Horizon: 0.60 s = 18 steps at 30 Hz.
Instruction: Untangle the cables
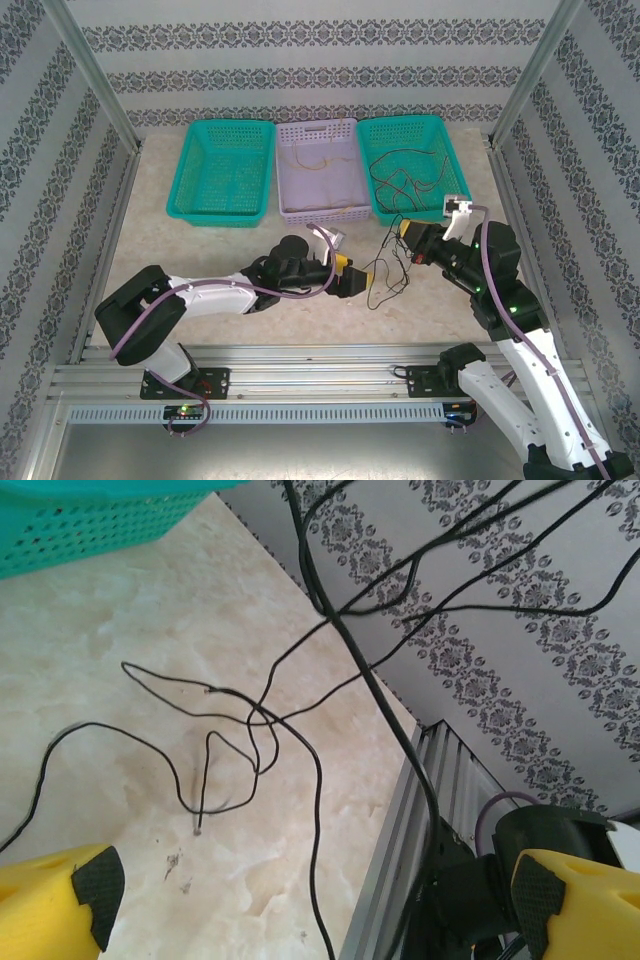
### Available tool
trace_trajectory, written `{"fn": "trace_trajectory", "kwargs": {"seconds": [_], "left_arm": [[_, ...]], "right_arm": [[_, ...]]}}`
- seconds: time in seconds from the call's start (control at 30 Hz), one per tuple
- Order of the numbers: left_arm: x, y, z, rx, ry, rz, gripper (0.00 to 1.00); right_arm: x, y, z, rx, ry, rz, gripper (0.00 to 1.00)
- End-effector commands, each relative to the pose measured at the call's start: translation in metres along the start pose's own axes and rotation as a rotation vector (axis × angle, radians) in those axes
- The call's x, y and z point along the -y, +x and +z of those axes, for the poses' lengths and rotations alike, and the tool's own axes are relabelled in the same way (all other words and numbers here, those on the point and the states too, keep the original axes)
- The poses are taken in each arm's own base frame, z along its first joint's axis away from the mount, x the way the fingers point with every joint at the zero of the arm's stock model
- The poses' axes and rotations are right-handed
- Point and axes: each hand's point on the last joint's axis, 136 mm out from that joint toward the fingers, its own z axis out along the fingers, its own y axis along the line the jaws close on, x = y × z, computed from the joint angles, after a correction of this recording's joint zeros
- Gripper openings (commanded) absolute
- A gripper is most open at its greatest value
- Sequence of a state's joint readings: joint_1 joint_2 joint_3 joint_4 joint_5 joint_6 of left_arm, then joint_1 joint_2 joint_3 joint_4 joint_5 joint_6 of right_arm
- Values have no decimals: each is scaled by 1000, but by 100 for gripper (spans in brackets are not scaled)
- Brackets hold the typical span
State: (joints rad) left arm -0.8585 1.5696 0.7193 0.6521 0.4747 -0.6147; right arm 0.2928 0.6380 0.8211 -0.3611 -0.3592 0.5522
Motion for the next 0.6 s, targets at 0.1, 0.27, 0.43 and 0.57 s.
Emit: {"fn": "trace_trajectory", "kwargs": {"seconds": [0.1,0.27,0.43,0.57], "left_arm": [[16,-1,10,5,74,15,100],[22,-1,22,-1,109,9,100],[18,3,30,-30,90,24,77],[13,7,33,-73,60,20,17]], "right_arm": [[-13,-6,1,14,-56,-1,0],[-10,1,3,0,-56,6,0],[-8,7,5,-13,-61,16,0],[-2,11,4,-14,-34,8,0]]}}
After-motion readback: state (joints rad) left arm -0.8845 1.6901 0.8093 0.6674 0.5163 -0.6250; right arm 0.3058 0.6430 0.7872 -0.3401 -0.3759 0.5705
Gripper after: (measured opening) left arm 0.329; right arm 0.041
